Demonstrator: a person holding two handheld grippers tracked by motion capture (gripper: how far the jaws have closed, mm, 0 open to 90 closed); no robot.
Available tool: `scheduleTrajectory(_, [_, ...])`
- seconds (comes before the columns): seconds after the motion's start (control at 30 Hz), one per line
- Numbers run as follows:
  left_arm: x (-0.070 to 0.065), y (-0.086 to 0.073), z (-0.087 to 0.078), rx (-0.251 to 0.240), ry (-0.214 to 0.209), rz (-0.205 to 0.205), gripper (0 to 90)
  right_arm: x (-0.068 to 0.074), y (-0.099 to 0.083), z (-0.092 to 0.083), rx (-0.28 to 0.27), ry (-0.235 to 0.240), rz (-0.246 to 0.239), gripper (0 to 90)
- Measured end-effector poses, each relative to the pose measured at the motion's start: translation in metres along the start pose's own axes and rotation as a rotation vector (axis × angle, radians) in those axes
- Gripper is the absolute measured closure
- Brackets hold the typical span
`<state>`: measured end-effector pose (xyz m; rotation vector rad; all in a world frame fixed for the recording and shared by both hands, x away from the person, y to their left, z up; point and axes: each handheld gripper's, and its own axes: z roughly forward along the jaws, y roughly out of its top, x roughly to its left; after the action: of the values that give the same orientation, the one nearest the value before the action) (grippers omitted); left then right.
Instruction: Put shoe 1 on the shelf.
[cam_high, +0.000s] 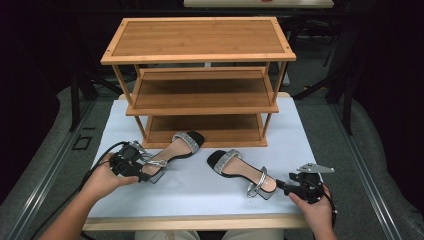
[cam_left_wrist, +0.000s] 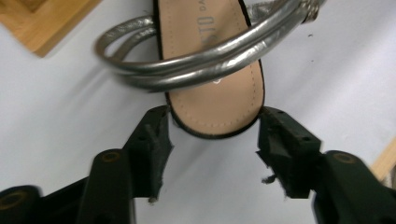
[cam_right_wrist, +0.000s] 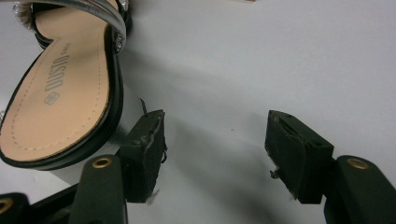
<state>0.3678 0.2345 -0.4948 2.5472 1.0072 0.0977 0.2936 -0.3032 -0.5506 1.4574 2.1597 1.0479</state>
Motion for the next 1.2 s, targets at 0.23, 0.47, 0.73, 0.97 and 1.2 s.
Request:
scheduleTrajectory(0.23, [-0.004,-0.005,0.003,0.018,0.015,0.026,42.1,-0.002,-0.001,0.001,0.009,0.003,0.002,37.4])
scheduleTrajectory(0.47, [-0.008,-0.007,0.01,0.03,0.037,0.032,51.2,-0.002,-0.001,0.002,0.005,0.002,0.001,37.4])
scheduleTrajectory(0.73, [-0.033,0.003,0.017,0.002,-0.031,0.051,48.6,-0.001,-0.001,0.003,0.005,-0.004,0.0,37.4])
scheduleTrajectory(0.97, [-0.053,0.018,0.034,-0.035,-0.041,0.1,35.6,-0.002,-0.002,0.003,0.008,0.007,0.005,37.3])
scheduleTrajectory(1.2, [-0.063,0.028,0.047,-0.084,-0.05,0.086,30.0,-0.004,-0.002,0.003,0.017,0.01,0.009,37.3])
